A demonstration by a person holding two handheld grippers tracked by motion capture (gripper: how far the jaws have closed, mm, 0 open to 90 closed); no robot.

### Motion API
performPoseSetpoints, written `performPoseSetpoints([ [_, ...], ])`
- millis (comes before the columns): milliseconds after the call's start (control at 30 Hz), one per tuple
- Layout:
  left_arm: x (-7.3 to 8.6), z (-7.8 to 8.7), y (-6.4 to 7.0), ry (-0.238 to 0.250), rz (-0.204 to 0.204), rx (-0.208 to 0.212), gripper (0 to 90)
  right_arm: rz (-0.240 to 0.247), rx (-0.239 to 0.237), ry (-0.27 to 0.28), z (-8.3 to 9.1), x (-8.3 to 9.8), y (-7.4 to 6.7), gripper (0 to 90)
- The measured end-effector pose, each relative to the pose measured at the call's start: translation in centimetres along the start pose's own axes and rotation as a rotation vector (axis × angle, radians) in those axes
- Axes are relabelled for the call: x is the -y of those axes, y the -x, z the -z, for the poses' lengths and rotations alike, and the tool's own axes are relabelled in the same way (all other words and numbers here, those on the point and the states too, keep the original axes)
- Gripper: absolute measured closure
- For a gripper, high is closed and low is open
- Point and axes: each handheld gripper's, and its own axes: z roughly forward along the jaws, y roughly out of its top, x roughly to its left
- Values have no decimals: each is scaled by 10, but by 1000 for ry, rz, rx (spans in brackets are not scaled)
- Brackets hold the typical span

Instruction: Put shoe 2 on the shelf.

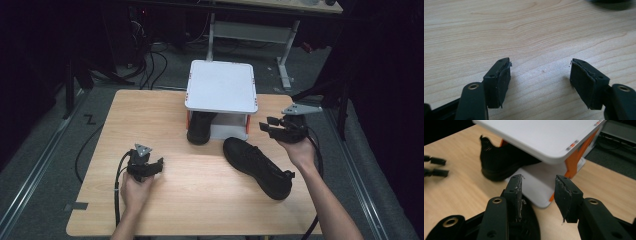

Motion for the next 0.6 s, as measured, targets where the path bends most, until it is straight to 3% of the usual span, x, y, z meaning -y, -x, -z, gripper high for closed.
performPoseSetpoints([
  [133, 0, 0, 0, 0, 0, 0, 331, 11, -18, -11, 19, 16, -8, 585],
  [233, 0, 0, 0, -1, 0, 0, 331, 26, 3, -28, 34, 33, -16, 584],
  [500, 0, 0, 0, 0, 0, 0, 331, 10, 9, -36, 50, 56, -22, 589],
  [600, 0, 0, 0, 0, 0, 0, 331, 17, -20, -53, 56, 67, -30, 603],
])
